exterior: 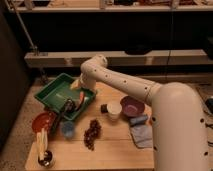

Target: Place pepper in paper cup

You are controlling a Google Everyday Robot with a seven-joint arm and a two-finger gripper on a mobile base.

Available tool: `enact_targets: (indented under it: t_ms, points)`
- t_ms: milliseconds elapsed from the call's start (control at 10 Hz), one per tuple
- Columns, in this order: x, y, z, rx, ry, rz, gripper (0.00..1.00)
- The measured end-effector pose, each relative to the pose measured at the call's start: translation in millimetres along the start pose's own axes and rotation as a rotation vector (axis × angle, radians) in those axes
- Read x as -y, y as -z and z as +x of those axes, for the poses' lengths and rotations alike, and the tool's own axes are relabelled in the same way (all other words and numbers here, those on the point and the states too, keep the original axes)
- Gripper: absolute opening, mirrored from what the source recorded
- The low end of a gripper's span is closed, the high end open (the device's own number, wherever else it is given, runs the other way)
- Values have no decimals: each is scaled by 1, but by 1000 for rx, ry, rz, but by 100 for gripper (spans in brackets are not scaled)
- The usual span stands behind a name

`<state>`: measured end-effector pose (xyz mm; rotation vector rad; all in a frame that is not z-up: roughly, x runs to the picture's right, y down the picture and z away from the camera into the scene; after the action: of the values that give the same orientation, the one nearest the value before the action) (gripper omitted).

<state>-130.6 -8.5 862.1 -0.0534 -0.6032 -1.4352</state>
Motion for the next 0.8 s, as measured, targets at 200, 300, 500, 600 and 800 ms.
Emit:
enact_targets:
  t_ms: [200,300,500,600,800]
  points:
    - [0,0,0,0,0,0,80]
    - [0,0,0,0,0,0,80]
    - [-1,1,1,2,5,-9,80]
    - [1,-4,3,13,18,-30,80]
    - [1,-34,7,38,54,-76,80]
